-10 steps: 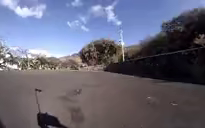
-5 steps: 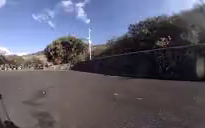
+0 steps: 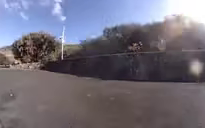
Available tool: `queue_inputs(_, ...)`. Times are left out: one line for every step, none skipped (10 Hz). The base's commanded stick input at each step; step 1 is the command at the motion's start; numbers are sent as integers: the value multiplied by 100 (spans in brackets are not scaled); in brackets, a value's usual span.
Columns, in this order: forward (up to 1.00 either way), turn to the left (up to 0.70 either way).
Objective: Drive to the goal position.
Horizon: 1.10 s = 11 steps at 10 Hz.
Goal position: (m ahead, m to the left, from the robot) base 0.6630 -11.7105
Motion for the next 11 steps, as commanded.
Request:
queue_inputs(0, -70)
queue_inputs(0, -70)
queue_inputs(0, -70)
queue_inputs(0, -70)
queue_inputs(0, -70)
queue_inputs(0, -70)
queue_inputs(0, -70)
queue_inputs(0, -70)
queue_inputs(0, -70)
queue_inputs(0, -70)
queue_inputs(0, -70)
